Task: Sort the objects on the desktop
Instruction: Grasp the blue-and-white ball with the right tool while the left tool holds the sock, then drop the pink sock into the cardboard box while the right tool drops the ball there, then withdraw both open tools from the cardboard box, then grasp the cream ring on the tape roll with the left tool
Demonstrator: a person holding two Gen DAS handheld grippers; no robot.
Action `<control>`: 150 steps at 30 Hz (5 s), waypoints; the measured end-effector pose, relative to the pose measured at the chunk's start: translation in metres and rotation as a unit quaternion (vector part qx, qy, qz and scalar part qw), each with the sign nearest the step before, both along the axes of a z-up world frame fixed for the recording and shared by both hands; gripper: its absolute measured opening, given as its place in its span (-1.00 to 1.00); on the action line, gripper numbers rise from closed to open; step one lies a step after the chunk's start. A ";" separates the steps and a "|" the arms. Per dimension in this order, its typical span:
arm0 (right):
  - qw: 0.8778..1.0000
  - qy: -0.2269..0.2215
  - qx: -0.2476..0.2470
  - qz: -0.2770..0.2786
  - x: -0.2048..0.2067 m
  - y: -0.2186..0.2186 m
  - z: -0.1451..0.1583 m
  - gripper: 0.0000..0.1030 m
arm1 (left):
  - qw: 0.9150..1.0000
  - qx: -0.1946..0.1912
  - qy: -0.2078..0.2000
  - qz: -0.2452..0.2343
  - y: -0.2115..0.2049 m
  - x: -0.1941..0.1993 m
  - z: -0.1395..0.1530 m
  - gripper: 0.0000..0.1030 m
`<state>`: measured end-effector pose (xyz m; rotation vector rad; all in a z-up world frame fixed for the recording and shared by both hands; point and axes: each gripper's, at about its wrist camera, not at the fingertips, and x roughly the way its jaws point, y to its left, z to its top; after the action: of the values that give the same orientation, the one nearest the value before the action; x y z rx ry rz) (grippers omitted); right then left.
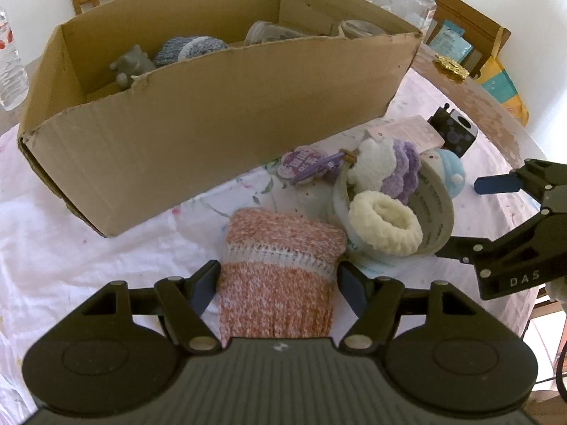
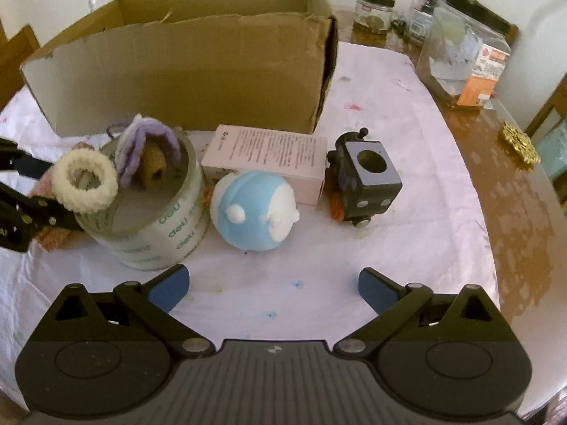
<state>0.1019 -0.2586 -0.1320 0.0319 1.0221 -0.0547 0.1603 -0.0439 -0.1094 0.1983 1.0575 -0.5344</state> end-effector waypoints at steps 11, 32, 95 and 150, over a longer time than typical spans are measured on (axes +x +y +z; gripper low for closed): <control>1.000 -0.021 -0.004 0.016 -0.006 0.002 0.004 0.61 | 1.000 0.015 -0.014 -0.012 -0.008 -0.002 -0.002 0.40; 0.996 -0.062 -0.025 0.055 0.009 0.010 0.025 0.02 | 1.000 0.013 -0.020 -0.013 -0.006 -0.005 0.002 0.19; 0.978 -0.146 -0.037 0.141 0.106 0.020 0.132 0.60 | 0.994 -0.009 -0.098 -0.046 -0.019 0.123 0.112 0.63; 0.998 -0.060 -0.015 0.015 -0.047 0.020 0.057 0.97 | 0.987 -0.001 -0.077 -0.144 -0.043 -0.026 0.048 0.26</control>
<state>0.0546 -0.2382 -0.0751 -0.0065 0.9013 -0.0400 0.1342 -0.0869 -0.0615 0.3890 0.8824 -0.7676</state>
